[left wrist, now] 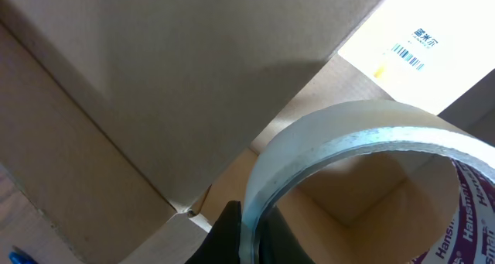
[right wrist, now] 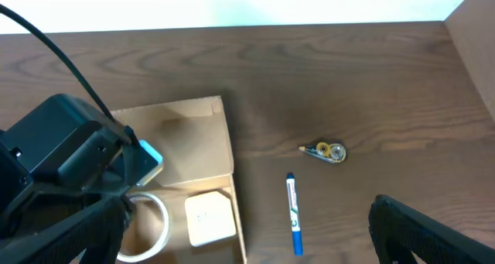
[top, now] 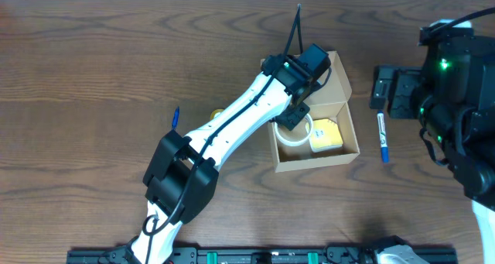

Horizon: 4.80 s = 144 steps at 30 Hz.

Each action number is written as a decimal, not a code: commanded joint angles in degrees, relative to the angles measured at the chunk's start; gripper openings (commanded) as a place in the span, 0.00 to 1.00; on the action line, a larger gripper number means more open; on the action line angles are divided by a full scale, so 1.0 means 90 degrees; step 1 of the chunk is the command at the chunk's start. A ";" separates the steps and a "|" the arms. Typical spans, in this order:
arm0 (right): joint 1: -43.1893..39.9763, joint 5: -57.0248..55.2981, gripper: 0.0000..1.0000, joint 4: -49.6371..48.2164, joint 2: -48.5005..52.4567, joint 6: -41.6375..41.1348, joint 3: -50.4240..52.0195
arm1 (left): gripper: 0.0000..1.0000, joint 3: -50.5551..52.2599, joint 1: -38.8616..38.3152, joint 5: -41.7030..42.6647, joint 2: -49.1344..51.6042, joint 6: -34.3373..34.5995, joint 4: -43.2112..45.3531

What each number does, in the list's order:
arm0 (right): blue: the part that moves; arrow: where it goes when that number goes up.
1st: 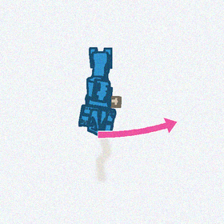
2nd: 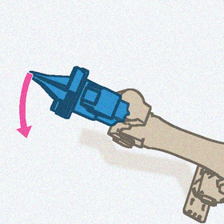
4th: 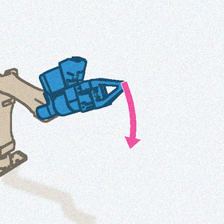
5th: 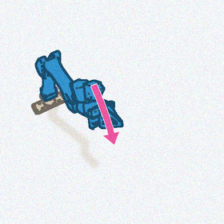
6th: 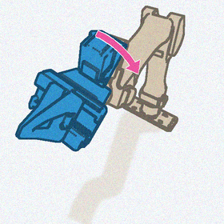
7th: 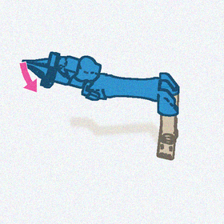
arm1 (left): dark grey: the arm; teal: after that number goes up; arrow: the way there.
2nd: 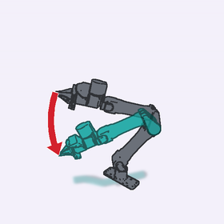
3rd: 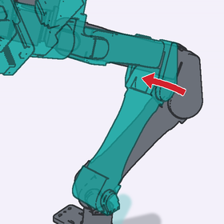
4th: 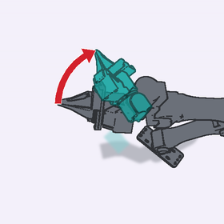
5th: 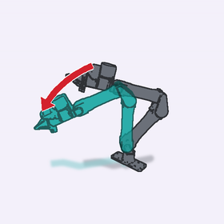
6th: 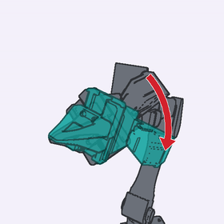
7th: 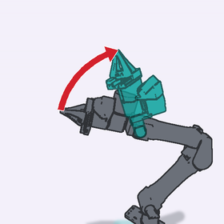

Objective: Pack container
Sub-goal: 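Lower the white tape roll into the box and open the left gripper, then move the left gripper back over the yellow tape roll, then lower the left gripper onto the yellow tape roll rim and grasp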

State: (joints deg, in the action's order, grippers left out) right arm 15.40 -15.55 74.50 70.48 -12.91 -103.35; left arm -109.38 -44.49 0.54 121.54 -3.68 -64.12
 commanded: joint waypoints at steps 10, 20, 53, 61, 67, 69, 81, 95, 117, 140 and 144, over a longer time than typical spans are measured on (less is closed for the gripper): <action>-0.0041 -0.0007 0.99 0.0036 -0.0007 0.0085 -0.0100 | 0.24 -0.0114 -0.0027 -0.0129 0.0109 -0.0090 -0.0046; -0.0041 -0.0010 0.99 0.0032 -0.0007 0.0085 -0.0100 | 0.26 -0.0656 -0.0024 -0.0214 0.0102 0.0629 -0.0362; -0.0049 -0.0488 0.99 0.0593 0.0044 0.0058 -0.0087 | 0.08 -0.2001 0.1202 -0.0952 -0.0160 0.2074 -0.2127; -0.0049 -0.0491 0.99 0.0590 0.0044 0.0061 -0.0087 | 0.07 -0.0823 0.1399 -0.0738 -0.0160 0.2033 -0.1605; -0.0049 -0.0491 0.99 0.0559 0.0044 0.0061 -0.0087 | 0.07 0.0107 0.1411 -0.0646 -0.0163 0.2055 -0.1010; -0.0049 -0.0491 0.99 0.0554 0.0044 0.0061 -0.0087 | 0.07 0.0318 0.1413 -0.0549 -0.0163 0.2055 -0.0831; -0.0049 -0.0491 0.99 0.0556 0.0044 0.0061 -0.0087 | 0.06 0.1404 0.1851 -0.0165 -0.0304 0.2052 -0.0257; -0.0046 -0.0410 0.99 0.0767 0.0044 0.0058 -0.0087 | 0.08 0.2562 0.1916 -0.0058 -0.0714 0.1979 0.1115; -0.0046 -0.0170 0.99 0.0687 0.0044 0.0058 -0.0087 | 0.21 0.3077 0.2647 0.0398 -0.0716 0.1931 0.1547; -0.0046 -0.0056 0.99 0.0729 0.0044 0.0058 -0.0087 | 0.33 0.3077 0.2630 0.0512 -0.0714 0.1911 0.1807; -0.0046 -0.0058 0.99 0.0789 0.0044 0.0058 -0.0087 | 0.33 0.3079 0.2630 0.0389 -0.0714 0.1914 0.1821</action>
State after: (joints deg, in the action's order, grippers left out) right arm 15.40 -16.25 81.34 70.78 -12.93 -103.35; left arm -81.97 -20.84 5.34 115.70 14.11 -47.68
